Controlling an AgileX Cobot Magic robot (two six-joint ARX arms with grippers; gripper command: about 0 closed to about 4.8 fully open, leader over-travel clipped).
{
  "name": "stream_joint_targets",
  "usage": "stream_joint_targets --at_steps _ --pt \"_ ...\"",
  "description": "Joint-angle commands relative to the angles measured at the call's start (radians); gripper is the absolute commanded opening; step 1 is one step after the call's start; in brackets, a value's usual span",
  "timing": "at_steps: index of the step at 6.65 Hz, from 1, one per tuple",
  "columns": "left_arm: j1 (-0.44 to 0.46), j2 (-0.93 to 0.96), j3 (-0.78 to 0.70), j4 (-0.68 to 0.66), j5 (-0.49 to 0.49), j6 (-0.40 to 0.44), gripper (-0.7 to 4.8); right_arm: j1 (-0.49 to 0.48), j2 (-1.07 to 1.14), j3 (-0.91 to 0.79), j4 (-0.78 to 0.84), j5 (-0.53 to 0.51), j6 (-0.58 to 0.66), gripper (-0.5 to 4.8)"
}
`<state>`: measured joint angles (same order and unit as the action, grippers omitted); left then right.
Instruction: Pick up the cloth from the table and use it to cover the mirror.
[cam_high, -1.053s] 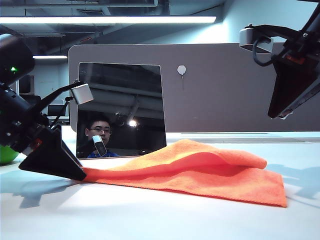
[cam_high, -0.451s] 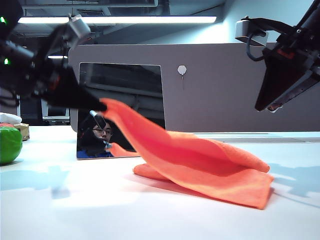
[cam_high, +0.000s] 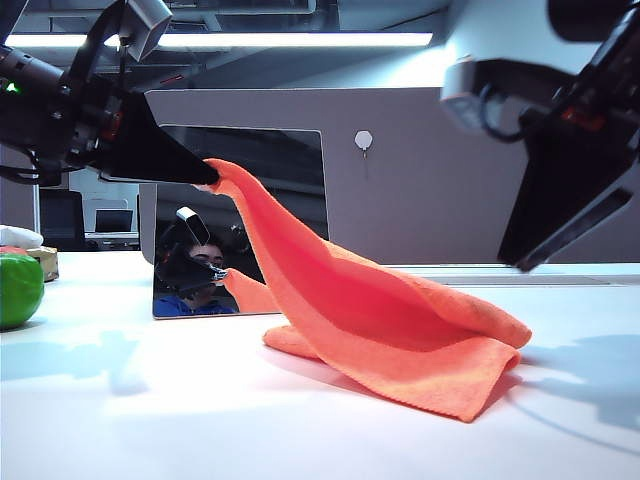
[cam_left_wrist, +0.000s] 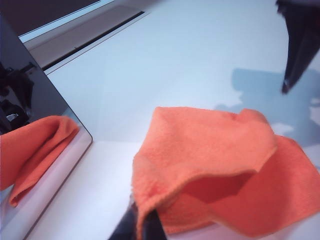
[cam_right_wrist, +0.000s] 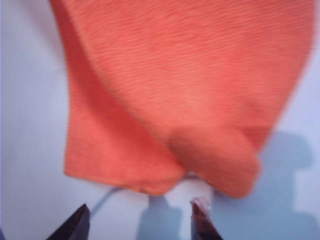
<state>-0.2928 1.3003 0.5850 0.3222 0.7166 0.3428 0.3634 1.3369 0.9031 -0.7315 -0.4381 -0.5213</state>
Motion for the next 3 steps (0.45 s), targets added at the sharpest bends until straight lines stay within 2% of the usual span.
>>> stream_joint_targets --at_steps 1,3 --pt "0.001 -0.003 0.003 0.035 0.009 -0.011 -0.06 0.081 0.061 0.001 0.035 0.103 -0.029 2.75" --pt "0.001 -0.003 0.003 0.035 0.01 -0.011 -0.06 0.089 0.085 0.001 0.081 0.185 -0.024 2.76"
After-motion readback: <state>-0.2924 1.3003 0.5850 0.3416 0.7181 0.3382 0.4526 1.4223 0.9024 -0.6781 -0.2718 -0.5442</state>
